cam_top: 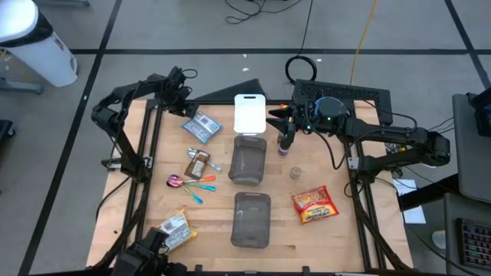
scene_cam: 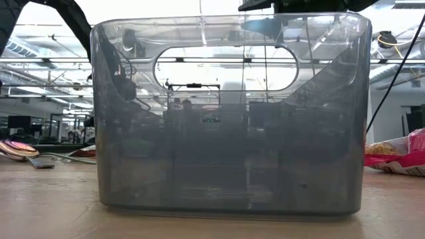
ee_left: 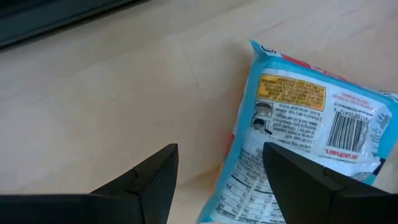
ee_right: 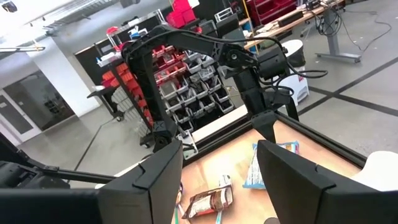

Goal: Pick & Place Food Item
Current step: Put the blue noodle pack into the white bin

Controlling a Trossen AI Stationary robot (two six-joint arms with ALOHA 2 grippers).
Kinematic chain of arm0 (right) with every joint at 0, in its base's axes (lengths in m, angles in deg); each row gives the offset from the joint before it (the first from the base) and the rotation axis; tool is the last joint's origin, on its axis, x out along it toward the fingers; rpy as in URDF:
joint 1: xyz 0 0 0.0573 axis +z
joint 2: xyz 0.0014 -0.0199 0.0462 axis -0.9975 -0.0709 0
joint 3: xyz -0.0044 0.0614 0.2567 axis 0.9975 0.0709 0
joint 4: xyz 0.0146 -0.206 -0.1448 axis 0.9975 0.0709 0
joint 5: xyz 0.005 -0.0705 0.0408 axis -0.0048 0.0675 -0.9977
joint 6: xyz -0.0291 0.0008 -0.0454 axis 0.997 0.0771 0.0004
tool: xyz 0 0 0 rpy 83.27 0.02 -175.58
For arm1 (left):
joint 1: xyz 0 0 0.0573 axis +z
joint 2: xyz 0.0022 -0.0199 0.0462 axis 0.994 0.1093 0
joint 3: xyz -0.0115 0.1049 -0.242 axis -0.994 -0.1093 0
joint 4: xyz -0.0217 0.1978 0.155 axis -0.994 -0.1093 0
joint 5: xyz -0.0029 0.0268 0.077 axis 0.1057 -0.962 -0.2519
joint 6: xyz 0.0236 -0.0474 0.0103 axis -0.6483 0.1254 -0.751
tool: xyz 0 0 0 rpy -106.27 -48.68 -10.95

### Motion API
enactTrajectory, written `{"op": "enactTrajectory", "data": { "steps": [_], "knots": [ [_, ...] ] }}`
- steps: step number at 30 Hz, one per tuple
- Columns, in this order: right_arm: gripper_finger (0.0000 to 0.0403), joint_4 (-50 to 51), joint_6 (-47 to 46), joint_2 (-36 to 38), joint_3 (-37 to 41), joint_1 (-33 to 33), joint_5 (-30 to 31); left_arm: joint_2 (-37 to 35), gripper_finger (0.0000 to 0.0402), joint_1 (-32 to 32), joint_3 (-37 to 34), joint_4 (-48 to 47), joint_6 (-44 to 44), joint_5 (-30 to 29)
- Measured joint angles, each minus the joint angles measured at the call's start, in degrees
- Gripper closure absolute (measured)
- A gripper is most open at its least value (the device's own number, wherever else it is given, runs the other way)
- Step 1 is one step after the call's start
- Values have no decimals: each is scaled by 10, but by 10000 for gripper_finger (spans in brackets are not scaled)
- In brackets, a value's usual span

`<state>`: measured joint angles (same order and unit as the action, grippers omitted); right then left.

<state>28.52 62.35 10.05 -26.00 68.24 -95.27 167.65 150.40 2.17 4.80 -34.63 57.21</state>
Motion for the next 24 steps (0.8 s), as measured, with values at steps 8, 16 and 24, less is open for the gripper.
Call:
{"op": "enactTrajectory", "data": {
  "steps": [8,16,24],
  "knots": [
    [204,0,0,0,0,0,0,0,161,-9,0,-18,-19,-2],
    [205,0,0,0,0,0,0,0,161,-27,0,-28,-27,-21],
    [206,0,0,0,0,1,-1,0,204,-42,0,-28,-27,-21]
  ]
}}
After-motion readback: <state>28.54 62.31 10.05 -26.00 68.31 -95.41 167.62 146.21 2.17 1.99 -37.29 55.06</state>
